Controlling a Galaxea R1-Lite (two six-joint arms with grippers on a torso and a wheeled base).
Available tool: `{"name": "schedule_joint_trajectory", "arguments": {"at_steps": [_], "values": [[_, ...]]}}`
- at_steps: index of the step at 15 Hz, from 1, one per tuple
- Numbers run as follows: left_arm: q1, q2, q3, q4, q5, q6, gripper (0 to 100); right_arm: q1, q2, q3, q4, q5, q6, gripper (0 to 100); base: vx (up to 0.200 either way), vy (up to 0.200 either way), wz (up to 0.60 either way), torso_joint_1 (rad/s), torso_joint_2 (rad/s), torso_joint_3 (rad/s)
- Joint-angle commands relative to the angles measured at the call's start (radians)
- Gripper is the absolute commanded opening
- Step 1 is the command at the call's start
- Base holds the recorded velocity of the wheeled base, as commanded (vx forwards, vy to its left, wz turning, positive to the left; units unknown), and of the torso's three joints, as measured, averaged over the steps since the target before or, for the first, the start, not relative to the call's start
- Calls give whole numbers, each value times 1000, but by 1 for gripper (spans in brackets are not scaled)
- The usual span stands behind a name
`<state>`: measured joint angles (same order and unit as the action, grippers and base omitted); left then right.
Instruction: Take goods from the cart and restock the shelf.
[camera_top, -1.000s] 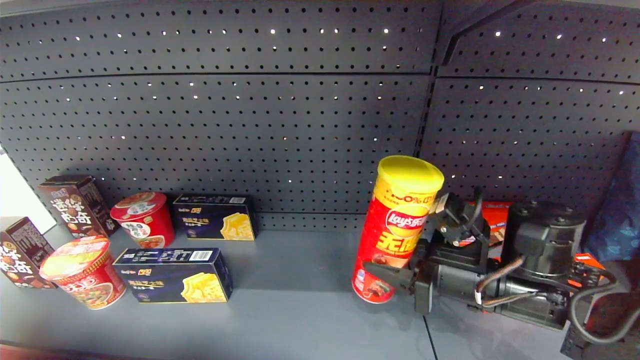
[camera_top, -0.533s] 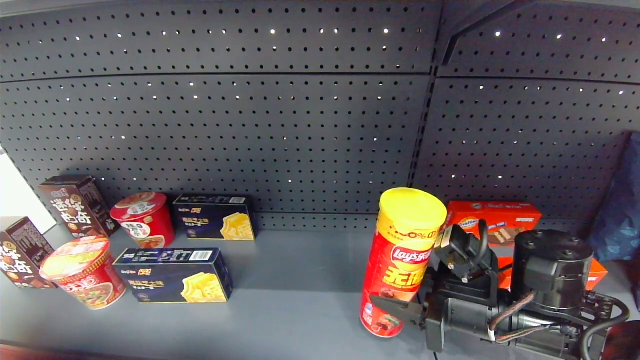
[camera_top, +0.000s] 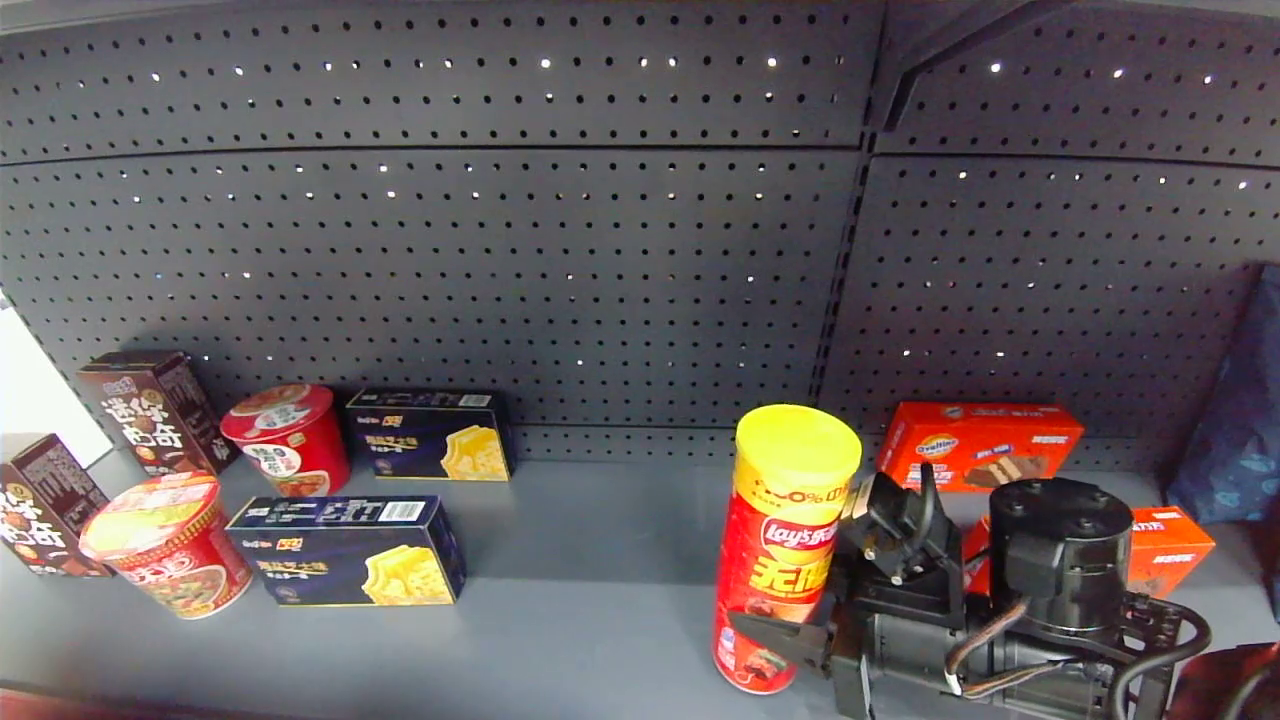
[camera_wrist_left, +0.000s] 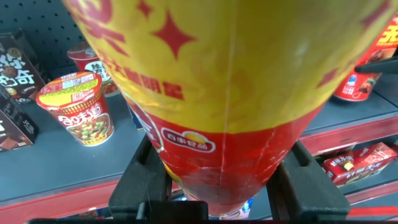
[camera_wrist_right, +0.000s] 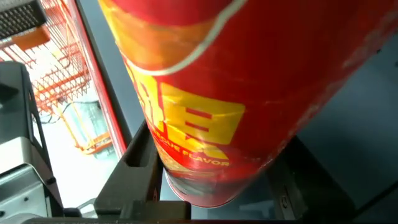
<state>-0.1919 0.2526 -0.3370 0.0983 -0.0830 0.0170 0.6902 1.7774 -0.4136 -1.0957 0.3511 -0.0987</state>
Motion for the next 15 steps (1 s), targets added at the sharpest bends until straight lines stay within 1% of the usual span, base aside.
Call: {"name": "schedule_joint_trajectory", "arguments": {"at_steps": [1,4,10,11,15], "values": [[0,-1,0,0,0,0,0,0,34,-2,-4,2,-1,0,0,0,0,0,0,0],[0,-1,3,0,0,0,0,-1,63,3,-38,0,-1,0,0,0,0,0,0,0],[0,-3,4,0,0,0,0,-5,86,1,-44,2,-1,0,0,0,0,0,0,0],[0,-3,3,0,0,-2,0,-1,86,3,-47,0,-3,100,0,0,0,0,0,0],[-1,-4,0,0,0,-2,0,-3,65,21,-50,-6,-1,100,0,0,0,0,0,0]]}}
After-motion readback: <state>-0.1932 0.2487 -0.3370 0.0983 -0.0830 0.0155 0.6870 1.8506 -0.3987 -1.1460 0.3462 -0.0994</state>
